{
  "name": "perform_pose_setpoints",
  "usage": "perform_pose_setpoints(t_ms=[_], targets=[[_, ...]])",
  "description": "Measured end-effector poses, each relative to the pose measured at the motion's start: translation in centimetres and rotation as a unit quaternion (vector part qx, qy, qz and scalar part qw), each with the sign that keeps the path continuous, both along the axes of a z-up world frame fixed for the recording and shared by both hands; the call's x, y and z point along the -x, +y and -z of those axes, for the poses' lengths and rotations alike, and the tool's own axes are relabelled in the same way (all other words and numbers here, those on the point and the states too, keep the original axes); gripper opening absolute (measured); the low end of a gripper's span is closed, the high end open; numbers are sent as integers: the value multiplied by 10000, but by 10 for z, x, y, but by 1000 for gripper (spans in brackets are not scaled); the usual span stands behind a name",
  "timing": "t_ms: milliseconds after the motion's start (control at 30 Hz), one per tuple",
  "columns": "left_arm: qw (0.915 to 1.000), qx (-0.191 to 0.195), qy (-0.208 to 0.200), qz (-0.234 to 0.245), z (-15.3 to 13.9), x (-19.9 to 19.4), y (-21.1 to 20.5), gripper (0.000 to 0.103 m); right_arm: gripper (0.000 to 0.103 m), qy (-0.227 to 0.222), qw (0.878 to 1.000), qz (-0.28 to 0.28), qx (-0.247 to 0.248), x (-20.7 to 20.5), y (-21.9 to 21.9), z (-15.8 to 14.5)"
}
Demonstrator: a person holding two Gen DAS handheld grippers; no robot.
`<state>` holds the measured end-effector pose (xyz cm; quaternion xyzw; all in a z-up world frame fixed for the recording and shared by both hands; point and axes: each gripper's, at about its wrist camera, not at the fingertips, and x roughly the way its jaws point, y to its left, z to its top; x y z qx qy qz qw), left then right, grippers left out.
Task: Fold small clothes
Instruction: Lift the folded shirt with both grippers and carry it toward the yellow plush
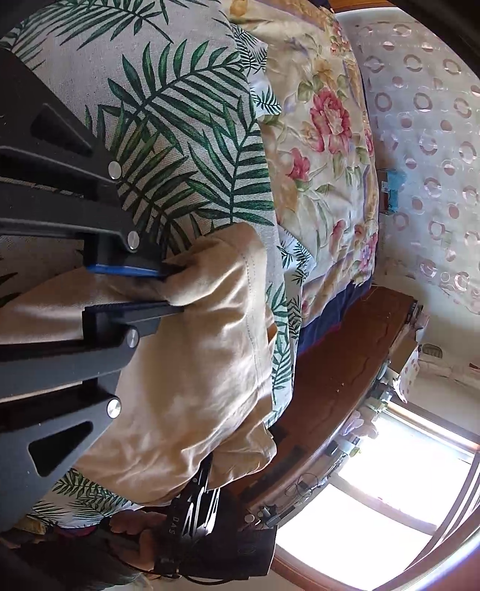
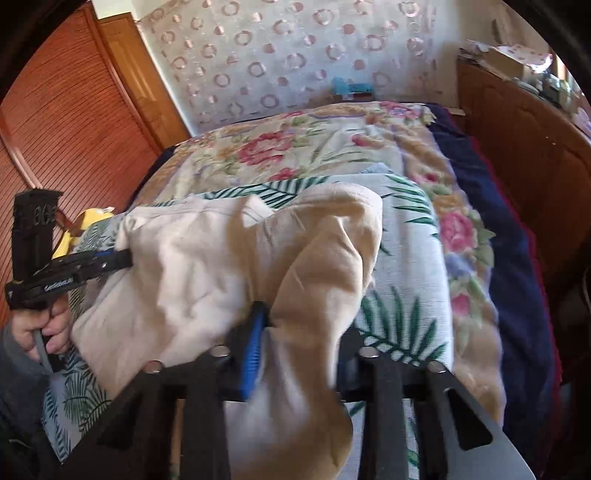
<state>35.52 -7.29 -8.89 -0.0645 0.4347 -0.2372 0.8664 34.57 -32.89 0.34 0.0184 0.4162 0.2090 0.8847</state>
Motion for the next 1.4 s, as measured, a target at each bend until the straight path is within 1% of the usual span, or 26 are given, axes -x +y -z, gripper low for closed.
perform_pose_setpoints(t_ms=[33, 100, 233, 400, 500, 567, 667, 733, 833, 900, 933, 967, 1033, 1133, 1233, 1333, 1400], targets=[[10000, 55, -78, 17, -4, 3, 0, 11, 18, -84, 9999, -60, 93, 2, 2, -2], [9995, 134, -284, 60, -17, 11, 2, 10, 16, -269, 9995, -90, 135, 4, 0, -5], [9972, 340, -671, 62, -48, 32, 10, 10, 16, -762, 9970, -130, 78, 17, -2, -24], [9923, 526, -1114, -101, -80, 61, 32, 10, 15, -1265, 9914, -303, 124, 31, 12, -51], [9888, 646, -1313, -294, -95, 79, 56, 10, 15, -1499, 9873, -487, 178, 44, 27, -66], [9860, 652, -1452, -504, -102, 93, 78, 10, 15, -1594, 9847, -675, 216, 44, 40, -72], [9811, 461, -1662, -879, -107, 114, 112, 10, 15, -1719, 9795, -1011, 272, 40, 65, -74], [9782, 383, -1683, -1153, -104, 126, 138, 10, 15, -1795, 9745, -1313, 294, 35, 89, -76], [9723, 315, -1631, -1645, -97, 148, 184, 10, 15, -1851, 9648, -1829, 381, 11, 128, -71], [9673, 224, -1598, -1956, -87, 158, 206, 10, 15, -1825, 9570, -2204, 470, -2, 166, -68], [9637, 161, -1555, -2163, -81, 164, 223, 10, 15, -1752, 9530, -2421, 504, -9, 187, -65], [9613, 101, -1520, -2297, -74, 164, 232, 10, 15, -1650, 9496, -2611, 528, -17, 210, -62], [9551, -47, -1358, -2632, -56, 166, 257, 10, 15, -1625, 9403, -2922, 645, -32, 251, -53], [9478, -151, -1175, -2959, -35, 168, 277, 10, 15, -1567, 9232, -3395, 883, -55, 319, -37], [9419, -63, -983, -3211, -15, 171, 295, 10, 15, -1508, 9069, -3771, 1124, -74, 369, -24], [9392, 22, -811, -3337, -1, 171, 302, 10, 15, -1445, 8907, -4100, 1333, -96, 408, -10], [9389, 63, -738, -3362, 5, 169, 303, 10, 15, -1407, 8834, -4233, 1436, -105, 431, 0]])
